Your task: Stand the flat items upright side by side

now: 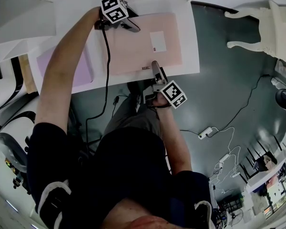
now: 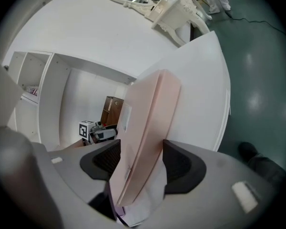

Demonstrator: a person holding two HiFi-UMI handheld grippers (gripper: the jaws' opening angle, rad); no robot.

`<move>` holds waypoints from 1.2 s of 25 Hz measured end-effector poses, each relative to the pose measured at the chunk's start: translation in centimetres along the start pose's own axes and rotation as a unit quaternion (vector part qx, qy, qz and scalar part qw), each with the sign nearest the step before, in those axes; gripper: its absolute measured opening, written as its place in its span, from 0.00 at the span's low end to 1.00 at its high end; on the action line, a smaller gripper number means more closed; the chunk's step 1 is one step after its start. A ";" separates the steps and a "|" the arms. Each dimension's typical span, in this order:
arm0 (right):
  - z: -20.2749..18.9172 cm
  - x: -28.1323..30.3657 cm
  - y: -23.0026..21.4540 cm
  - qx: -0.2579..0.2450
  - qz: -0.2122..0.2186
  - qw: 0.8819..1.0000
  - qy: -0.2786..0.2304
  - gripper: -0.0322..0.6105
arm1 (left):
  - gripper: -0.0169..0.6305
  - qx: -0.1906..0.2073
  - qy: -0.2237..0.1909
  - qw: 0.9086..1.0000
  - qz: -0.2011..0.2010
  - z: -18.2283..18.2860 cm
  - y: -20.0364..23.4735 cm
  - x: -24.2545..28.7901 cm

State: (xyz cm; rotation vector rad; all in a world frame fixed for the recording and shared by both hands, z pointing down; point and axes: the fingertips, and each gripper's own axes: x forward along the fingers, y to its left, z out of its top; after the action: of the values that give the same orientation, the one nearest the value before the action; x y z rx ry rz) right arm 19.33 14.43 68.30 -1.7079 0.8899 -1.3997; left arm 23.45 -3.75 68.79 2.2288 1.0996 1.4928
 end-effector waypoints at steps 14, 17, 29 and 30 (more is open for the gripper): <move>0.1 0.4 -0.6 -0.006 -0.021 0.998 0.052 0.38 | 0.43 -0.069 0.036 0.996 -0.030 -1.3 0.0 -1.0; -0.1 0.4 -0.5 -0.023 -0.017 0.998 0.055 0.37 | 0.43 -0.064 0.024 0.997 -0.022 -1.2 0.1 -1.3; 0.3 -0.2 -0.4 -0.090 0.026 0.993 0.073 0.38 | 0.34 -0.085 0.046 0.995 -0.038 -3.2 -3.4 -4.0; 0.4 -0.2 -0.5 -0.097 0.025 0.992 0.073 0.38 | 0.34 -0.095 0.076 0.992 -0.043 -4.4 -3.6 -3.6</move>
State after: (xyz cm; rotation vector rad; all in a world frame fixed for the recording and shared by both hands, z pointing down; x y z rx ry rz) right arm 19.74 14.86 68.58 -1.7290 1.1761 -1.4593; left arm 17.29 -4.64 66.22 1.9443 1.0335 1.6773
